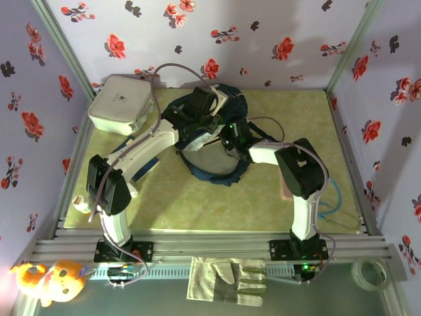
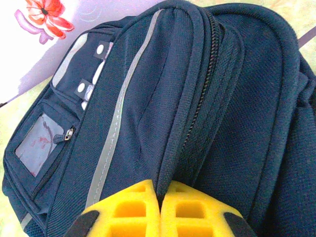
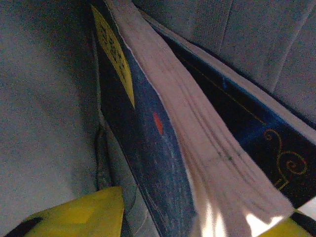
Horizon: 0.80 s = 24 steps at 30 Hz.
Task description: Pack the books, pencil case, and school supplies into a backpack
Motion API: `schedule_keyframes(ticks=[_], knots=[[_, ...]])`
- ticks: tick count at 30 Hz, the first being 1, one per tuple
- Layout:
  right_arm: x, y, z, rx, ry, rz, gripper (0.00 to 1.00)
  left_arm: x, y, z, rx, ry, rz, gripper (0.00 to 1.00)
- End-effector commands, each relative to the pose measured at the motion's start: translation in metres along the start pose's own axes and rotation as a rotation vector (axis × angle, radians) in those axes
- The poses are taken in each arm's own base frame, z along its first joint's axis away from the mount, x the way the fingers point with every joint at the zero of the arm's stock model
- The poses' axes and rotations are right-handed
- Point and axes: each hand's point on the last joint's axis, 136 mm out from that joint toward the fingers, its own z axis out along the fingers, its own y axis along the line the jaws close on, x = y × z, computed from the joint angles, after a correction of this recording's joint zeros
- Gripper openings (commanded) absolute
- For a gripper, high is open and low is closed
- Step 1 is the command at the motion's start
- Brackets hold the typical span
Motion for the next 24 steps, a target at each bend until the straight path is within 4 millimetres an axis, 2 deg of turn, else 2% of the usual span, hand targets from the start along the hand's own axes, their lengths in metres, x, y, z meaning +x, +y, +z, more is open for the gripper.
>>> schedule_keyframes(ticks=[1,7,13,14,15,17,19,24], knots=[[0.003,0.019,-0.014,-0.072,0.013,-0.002,0.51,-0.066,0.006,-0.042,0.022,-0.221,-0.072,0.0],[-0.001,0.006,-0.062,-0.058,-0.042,-0.017,0.63,-0.058,0.013,-0.035,0.026,-0.201,-0.129,0.0],[-0.012,-0.018,-0.117,0.017,-0.147,-0.039,0.7,-0.035,0.009,-0.011,0.068,-0.142,-0.176,0.0],[-0.015,-0.023,-0.126,0.039,-0.168,-0.042,0.71,-0.032,0.007,-0.008,0.08,-0.132,-0.182,0.04],[-0.019,-0.031,-0.137,0.07,-0.194,-0.045,0.72,-0.027,0.005,-0.004,0.092,-0.115,-0.191,0.14],[-0.024,-0.049,-0.157,0.136,-0.243,-0.056,0.74,-0.015,0.003,0.004,0.102,-0.091,-0.215,0.39],[-0.032,-0.062,-0.18,0.196,-0.304,-0.082,0.76,-0.001,0.006,0.011,0.098,-0.074,-0.259,0.58],[-0.048,-0.096,-0.231,0.364,-0.423,-0.174,0.8,0.031,0.024,0.012,0.092,-0.059,-0.381,0.8]])
